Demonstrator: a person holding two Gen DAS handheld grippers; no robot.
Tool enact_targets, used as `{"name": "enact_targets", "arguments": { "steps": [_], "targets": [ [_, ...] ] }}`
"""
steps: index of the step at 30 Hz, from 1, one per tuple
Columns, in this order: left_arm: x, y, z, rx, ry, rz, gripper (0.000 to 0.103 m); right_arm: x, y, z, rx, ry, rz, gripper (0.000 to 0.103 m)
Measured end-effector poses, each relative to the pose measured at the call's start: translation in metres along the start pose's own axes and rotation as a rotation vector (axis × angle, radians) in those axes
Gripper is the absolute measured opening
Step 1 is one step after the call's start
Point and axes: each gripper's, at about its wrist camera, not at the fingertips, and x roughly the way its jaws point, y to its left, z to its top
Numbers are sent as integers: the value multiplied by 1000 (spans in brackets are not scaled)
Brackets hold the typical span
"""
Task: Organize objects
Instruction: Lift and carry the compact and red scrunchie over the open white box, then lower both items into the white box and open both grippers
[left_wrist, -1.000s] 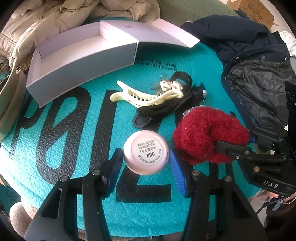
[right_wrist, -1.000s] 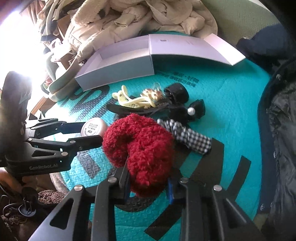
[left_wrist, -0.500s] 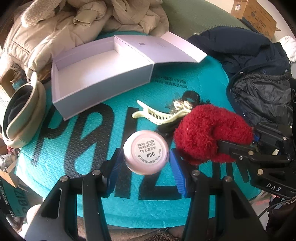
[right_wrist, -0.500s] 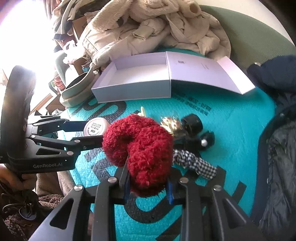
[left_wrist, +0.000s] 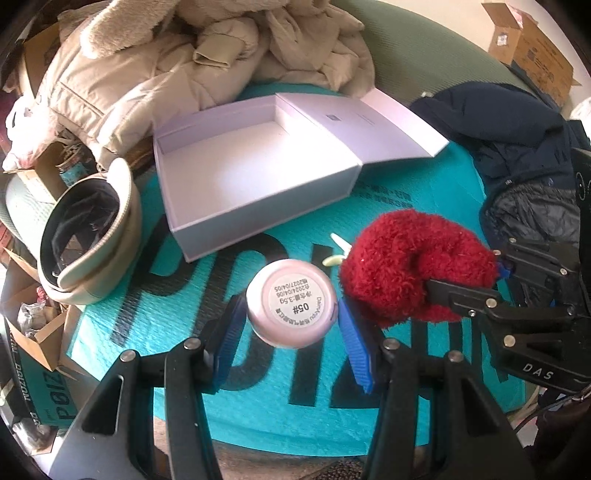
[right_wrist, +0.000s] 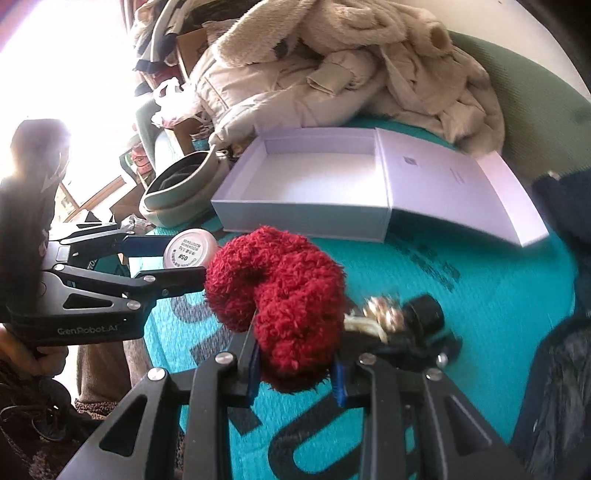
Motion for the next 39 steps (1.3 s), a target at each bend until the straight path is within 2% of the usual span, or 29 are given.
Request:
{"name": "enact_targets", "arguments": {
  "steps": [10,18,39],
  "targets": [
    [-3,38,16,-45,-6,55,50,23,9,34,-53,-9,35,29],
    [5,55,39,-47,-10,66,50,41,9,60,-91,-17,36,29],
    [75,83,124,-31,17,58,50,98,-26,129,-133,-37,21,29]
  ]
}}
